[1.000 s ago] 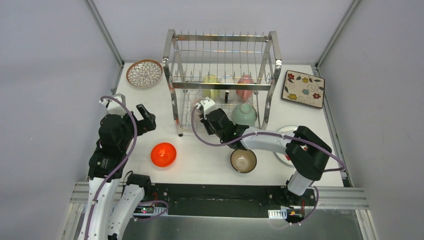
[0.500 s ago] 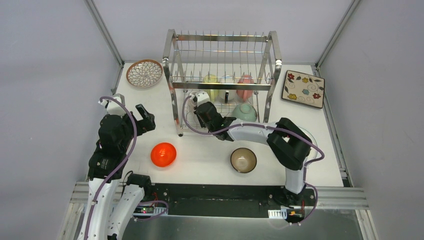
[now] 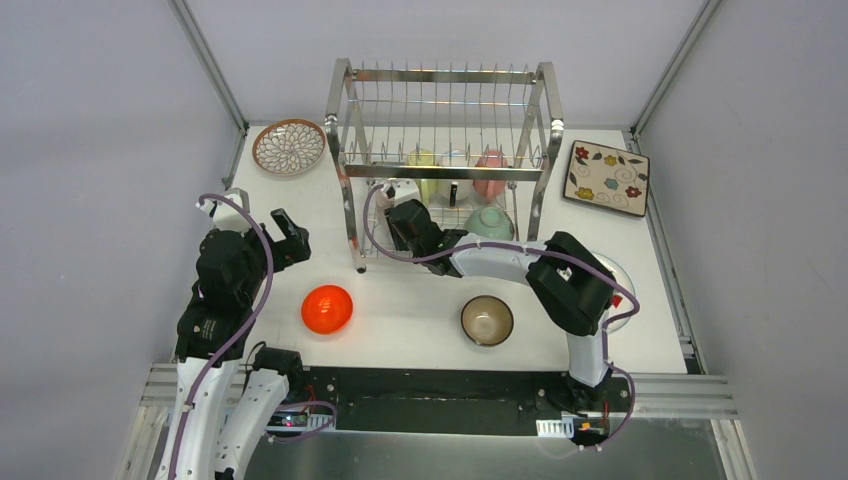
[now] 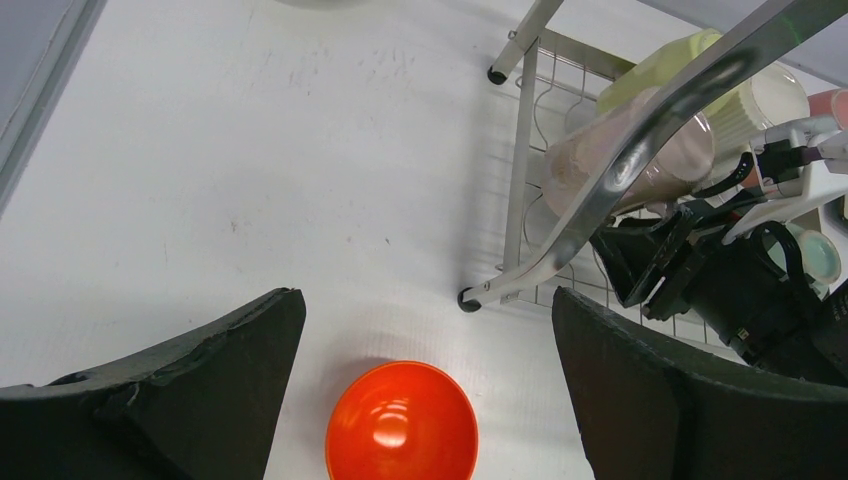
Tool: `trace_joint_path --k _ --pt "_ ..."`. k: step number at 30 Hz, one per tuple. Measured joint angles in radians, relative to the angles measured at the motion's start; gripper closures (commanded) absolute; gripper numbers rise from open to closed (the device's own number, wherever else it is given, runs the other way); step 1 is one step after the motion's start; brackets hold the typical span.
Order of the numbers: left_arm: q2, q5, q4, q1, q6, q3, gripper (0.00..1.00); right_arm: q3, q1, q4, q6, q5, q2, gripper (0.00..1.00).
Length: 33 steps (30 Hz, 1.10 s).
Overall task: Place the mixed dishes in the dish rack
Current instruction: Turn the cup upside down in the dish rack.
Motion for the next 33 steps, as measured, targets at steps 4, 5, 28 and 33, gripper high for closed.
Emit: trace_joint_path --k 4,5,28,33 --pt "0.0 0.0 0.0 0.0 0.0 0.0 0.01 0.0 0.0 -0.005 0.004 -0.004 -0.002 0.53" --pt "0.0 0.0 0.0 0.0 0.0 0.0 0.01 0.0 0.0 -0.01 0.004 -0.008 -0.005 0.53" --pt "-0.008 -0.002 -0.001 -0.007 0.0 0.0 0.01 0.072 0.0 -0.068 0.012 -0.04 0.01 0.8" --pt "-0.013 -0.003 -0.002 -0.013 0.0 0.0 0.01 0.1 0.0 -0.045 0.023 -0.008 0.043 0.83"
